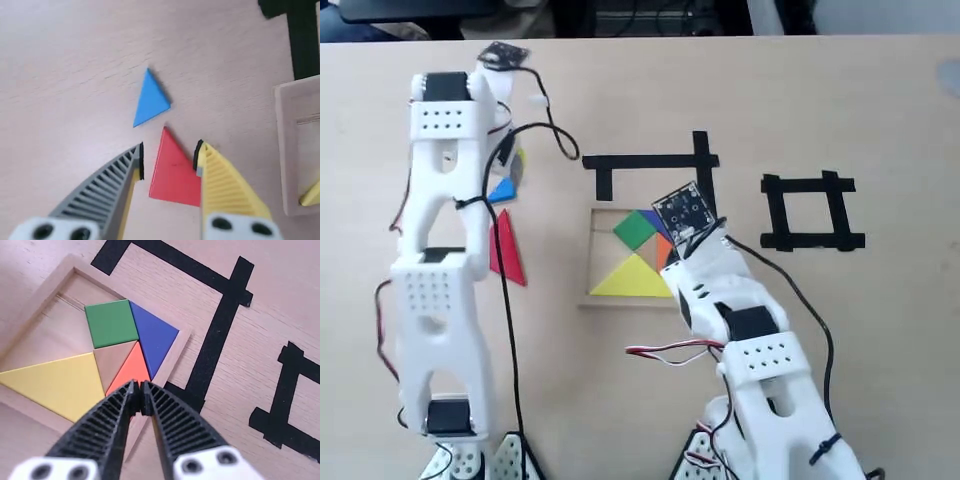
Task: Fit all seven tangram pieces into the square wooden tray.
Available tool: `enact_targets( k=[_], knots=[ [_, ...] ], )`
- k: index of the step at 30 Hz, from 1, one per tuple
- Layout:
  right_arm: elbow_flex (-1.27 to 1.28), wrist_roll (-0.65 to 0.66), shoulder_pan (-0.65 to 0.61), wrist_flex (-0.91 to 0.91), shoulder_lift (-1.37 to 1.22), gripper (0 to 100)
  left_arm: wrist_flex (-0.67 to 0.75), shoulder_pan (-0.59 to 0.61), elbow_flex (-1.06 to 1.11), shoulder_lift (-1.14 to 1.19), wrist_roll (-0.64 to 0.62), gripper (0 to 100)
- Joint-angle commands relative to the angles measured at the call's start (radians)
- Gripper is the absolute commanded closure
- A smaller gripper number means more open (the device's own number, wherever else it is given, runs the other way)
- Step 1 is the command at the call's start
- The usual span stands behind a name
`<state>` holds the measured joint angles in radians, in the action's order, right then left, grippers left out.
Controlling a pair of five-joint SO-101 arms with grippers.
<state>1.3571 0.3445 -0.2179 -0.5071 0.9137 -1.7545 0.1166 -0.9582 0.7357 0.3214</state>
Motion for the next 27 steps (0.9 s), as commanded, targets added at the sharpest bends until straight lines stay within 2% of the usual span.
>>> enact_targets(
  k=[1, 6, 8, 11, 15, 17, 19, 23, 27],
  knots=[
    [-0.007, 0.008, -0.009, 0.017, 0.022, 98.6, -0.009, 0.008, 0.176, -0.334, -0.043, 81],
    [-0.007, 0.008, -0.011, 0.015, 0.022, 98.6, 0.012, -0.001, 0.542, -0.822, -0.048, 81],
    [-0.007, 0.008, -0.012, 0.015, 0.022, 98.6, 0.074, 0.001, 0.688, -0.985, -0.048, 81],
    [-0.007, 0.006, -0.014, 0.012, 0.022, 98.6, 0.301, 0.016, 0.972, -1.100, -0.057, 81],
    [-0.013, 0.006, -0.014, -0.011, 0.024, 98.6, 0.661, 0.016, 1.250, -1.005, -0.086, 80],
    [-0.013, 0.006, -0.014, -0.011, 0.024, 98.6, 0.753, 0.010, 1.245, -0.907, -0.029, 79],
    [-0.013, 0.006, -0.014, -0.008, 0.024, 98.6, 0.786, -0.005, 1.173, -0.802, 0.021, 74],
    [-0.013, 0.006, -0.014, -0.006, 0.024, 98.6, 0.763, 0.001, 0.990, -0.597, 0.127, 72],
    [-0.013, 0.006, -0.014, -0.006, 0.024, 98.6, 0.732, 0.016, 0.851, -0.404, 0.138, 72]
  ],
)
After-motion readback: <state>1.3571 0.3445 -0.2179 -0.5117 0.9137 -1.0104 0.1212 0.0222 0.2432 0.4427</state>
